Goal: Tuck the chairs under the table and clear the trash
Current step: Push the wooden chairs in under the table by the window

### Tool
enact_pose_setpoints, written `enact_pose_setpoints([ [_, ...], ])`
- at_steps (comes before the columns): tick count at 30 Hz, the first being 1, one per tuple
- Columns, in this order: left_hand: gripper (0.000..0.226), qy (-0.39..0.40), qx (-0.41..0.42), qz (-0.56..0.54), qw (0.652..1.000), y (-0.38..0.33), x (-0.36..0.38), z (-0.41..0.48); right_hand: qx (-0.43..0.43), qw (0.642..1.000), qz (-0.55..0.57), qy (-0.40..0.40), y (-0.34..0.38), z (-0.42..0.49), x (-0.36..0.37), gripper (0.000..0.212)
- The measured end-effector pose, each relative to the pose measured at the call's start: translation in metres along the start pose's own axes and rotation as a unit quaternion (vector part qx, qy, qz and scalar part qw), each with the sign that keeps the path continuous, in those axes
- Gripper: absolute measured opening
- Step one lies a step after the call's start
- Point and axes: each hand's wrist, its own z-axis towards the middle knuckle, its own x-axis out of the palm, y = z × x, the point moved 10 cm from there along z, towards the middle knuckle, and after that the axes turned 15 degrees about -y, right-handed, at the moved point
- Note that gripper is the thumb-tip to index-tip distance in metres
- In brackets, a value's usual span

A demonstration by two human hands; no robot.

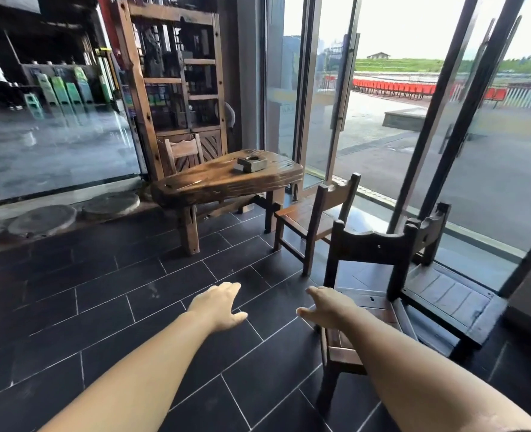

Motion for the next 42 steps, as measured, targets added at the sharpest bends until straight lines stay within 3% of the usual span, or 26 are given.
enact_pose_setpoints([
  [17,0.073,0.01,0.072,-0.011,0.997,0.096,0.027,0.345,0.071,0.997,0.004,-0.002,-0.006,0.321,0.013,0.062],
  [26,0.076,0.023,0.087,-0.017,0.996,0.111,0.034,0.45,0.08,0.997,0.016,-0.014,-0.014,0.417,0.001,0.068],
  [28,0.076,0.026,0.098,-0.019,0.995,0.103,0.056,0.525,0.101,0.995,0.02,-0.014,-0.051,0.481,0.011,0.066],
  [32,0.075,0.029,0.111,-0.012,0.993,0.092,0.059,0.561,0.109,0.994,0.021,-0.008,-0.071,0.514,0.008,0.061],
  [42,0.076,0.034,0.138,0.002,0.99,0.044,0.093,0.771,0.152,0.987,0.049,-0.017,-0.179,0.69,0.01,0.058],
])
